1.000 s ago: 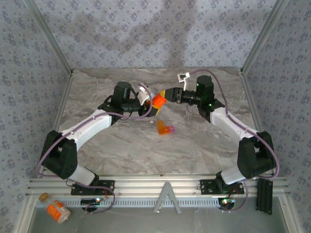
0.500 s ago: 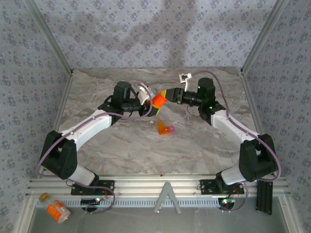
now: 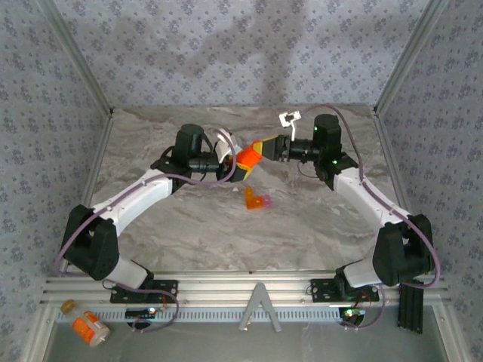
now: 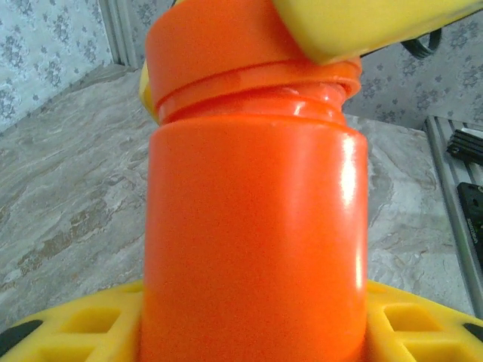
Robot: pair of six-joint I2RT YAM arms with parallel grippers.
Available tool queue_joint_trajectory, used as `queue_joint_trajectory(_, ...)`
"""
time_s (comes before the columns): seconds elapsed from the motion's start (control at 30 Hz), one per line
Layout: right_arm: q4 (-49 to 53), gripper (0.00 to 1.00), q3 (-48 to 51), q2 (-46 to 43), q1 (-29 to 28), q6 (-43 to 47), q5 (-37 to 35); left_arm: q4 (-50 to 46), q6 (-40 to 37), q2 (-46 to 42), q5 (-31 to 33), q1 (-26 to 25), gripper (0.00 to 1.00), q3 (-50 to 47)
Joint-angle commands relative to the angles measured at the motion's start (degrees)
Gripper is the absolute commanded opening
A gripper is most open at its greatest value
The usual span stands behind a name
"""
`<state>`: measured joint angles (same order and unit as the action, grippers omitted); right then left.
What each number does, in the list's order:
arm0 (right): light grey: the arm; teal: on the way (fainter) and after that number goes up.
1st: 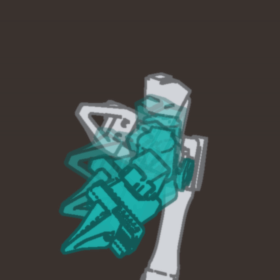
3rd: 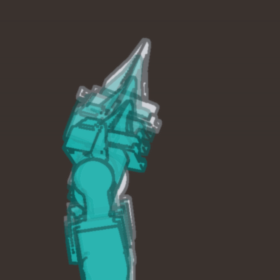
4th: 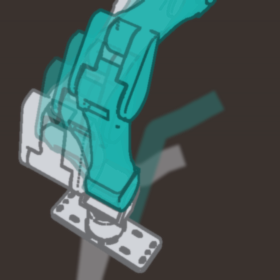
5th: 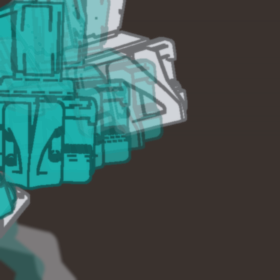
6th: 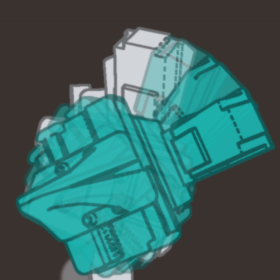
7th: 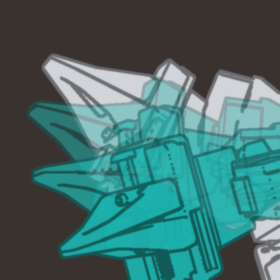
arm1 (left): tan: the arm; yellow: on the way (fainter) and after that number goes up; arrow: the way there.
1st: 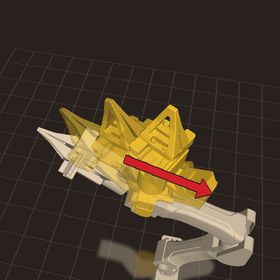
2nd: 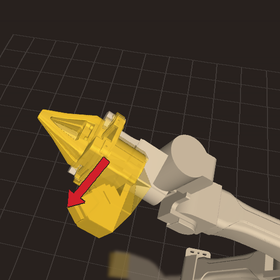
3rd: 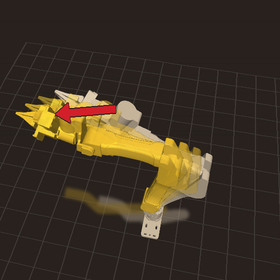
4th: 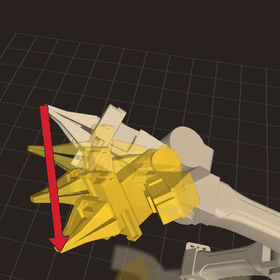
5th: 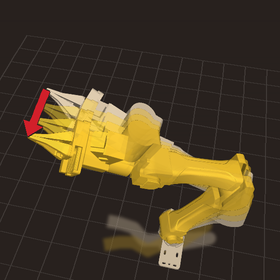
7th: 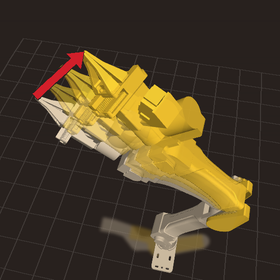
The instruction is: Sort the pills into containers
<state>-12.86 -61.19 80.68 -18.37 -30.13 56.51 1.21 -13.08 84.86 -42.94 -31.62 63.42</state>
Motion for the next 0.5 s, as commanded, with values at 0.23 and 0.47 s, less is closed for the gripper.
queue_joint_trajectory(0.23, -8.75, 0.26, -0.35, 1.57, 1.4, -8.98, 4.53, -0.42, -0.34, 0.08, -1.02, 1.17, 0.0, 1.18)
queue_joint_trajectory(0.47, 0.81, 0.27, 1.08, -0.7, 2.86, -3.39, -5.54, 2.14, 0.55, -1.28, 0.93, 1.19, 0.0, -1.13)
